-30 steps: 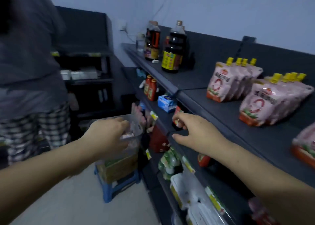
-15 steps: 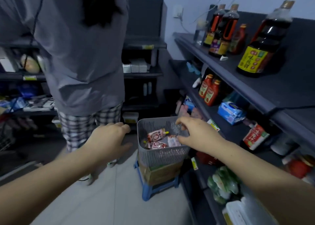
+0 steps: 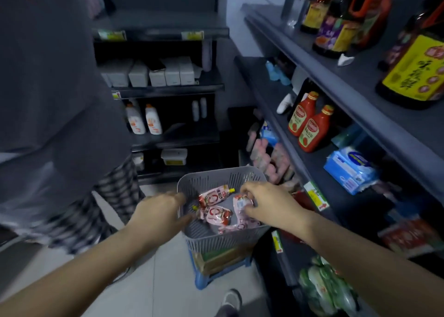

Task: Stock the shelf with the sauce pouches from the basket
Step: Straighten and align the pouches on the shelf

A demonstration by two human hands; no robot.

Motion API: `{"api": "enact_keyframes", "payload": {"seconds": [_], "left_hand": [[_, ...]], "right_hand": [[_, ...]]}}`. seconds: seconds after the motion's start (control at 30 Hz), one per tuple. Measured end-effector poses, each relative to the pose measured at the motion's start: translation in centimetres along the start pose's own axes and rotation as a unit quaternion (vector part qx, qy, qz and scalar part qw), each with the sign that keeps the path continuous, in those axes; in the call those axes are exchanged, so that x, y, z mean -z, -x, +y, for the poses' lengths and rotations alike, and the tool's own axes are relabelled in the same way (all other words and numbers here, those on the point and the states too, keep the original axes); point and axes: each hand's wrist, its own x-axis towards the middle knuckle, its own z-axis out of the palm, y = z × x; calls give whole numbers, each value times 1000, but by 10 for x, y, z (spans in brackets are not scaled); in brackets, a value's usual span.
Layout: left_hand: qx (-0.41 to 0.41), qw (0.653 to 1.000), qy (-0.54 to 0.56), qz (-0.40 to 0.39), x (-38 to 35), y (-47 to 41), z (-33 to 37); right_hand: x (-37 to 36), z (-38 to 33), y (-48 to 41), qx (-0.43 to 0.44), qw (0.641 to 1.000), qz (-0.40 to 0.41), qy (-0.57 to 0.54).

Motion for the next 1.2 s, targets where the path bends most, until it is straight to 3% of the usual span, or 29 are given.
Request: {"api": "enact_keyframes", "payload": {"seconds": [0.27,0.63,0.9,1.07,1.2], "left_hand": [[47,995,63,-63,-43,-89,-10],[51,953,178,-240,-109,-175,-60],[53,933,132,-331,-159,-209,-65],[93,897,178,-395,-206,-217,-62],[175,850,267,-419,-256,-221,-59]], "right_hand": [[-24,63,-92,-33,994,-98,-37],[-77,95,-164,-168,967,-187,-51],[-130,111,-191,-223,932,-275,-82],[-180,125,-199,-218,910,-332,-116],[-229,140,-200,-233,887,-368,-154]]}}
